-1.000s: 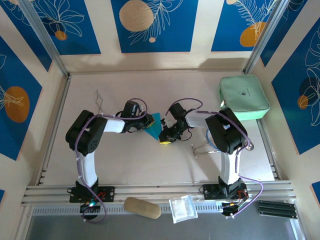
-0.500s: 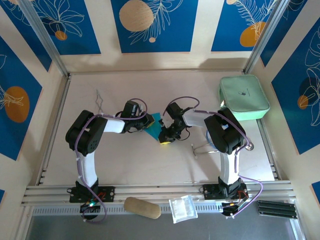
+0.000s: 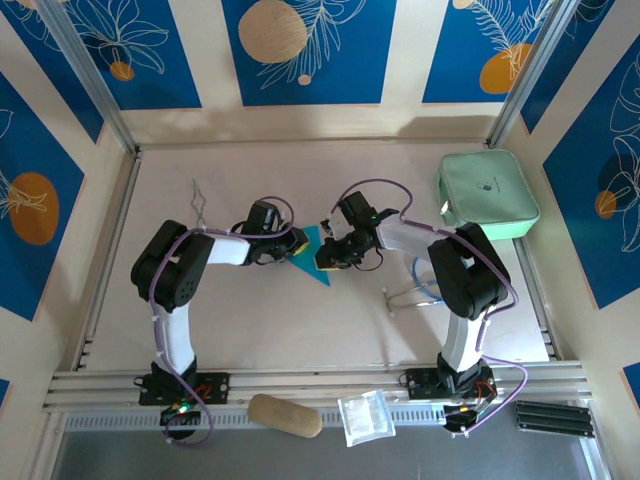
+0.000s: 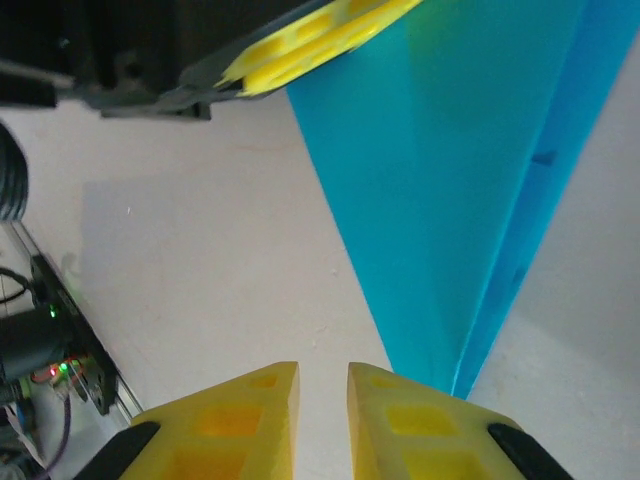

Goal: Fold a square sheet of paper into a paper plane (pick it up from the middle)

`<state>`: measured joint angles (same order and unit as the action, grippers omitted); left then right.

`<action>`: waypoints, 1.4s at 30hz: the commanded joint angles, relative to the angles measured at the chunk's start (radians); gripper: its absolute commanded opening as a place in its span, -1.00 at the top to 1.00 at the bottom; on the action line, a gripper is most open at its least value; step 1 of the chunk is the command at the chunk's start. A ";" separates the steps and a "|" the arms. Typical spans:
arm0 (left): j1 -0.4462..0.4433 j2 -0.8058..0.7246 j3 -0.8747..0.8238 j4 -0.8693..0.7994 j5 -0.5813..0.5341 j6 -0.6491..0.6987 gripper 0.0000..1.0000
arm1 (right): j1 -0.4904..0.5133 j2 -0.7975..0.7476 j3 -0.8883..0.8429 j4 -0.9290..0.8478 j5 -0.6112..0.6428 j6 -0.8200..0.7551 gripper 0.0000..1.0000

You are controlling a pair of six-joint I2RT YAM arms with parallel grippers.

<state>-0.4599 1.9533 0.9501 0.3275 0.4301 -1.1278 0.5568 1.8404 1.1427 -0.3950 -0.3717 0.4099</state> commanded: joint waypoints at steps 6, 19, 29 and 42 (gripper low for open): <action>0.003 0.027 -0.006 -0.064 -0.027 -0.014 0.67 | 0.015 0.080 0.047 -0.022 0.025 0.046 0.64; 0.001 0.015 0.007 -0.061 -0.013 -0.007 0.66 | 0.015 0.155 0.054 -0.095 0.075 -0.014 0.72; -0.014 -0.063 0.033 -0.072 0.032 0.119 0.64 | -0.009 0.180 0.052 -0.147 0.116 -0.056 0.76; -0.081 -0.058 0.036 -0.144 0.038 0.227 0.74 | -0.015 0.199 0.064 -0.163 0.111 -0.054 0.77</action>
<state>-0.5308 1.8973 0.9661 0.2081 0.4450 -0.9379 0.5499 1.9869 1.2121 -0.4835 -0.3195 0.3698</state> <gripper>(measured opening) 0.130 0.118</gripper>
